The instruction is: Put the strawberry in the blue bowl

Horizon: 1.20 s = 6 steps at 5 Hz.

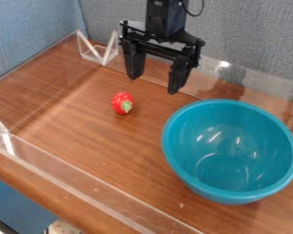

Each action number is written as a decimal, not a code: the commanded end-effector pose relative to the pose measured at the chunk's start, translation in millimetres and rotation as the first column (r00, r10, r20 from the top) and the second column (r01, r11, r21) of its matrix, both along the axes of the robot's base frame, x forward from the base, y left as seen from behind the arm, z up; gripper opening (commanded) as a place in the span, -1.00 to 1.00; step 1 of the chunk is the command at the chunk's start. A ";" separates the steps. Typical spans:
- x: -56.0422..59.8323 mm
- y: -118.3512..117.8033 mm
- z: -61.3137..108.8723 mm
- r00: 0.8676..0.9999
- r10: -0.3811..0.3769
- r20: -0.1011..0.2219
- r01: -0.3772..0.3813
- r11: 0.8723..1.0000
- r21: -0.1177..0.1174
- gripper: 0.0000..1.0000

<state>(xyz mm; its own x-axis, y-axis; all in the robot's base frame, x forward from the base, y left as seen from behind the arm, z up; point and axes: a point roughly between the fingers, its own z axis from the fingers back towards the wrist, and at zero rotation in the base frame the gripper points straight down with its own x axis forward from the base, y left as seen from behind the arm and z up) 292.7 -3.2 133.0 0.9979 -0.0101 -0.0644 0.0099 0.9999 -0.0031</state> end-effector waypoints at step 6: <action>28.5 82.2 -71.1 0.995 0.099 -0.034 -0.096 0.993 0.061 1.00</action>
<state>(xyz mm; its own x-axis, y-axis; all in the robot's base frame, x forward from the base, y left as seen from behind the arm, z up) 317.4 75.7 45.8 0.9851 0.0854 -0.1495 -0.0785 0.9956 0.0509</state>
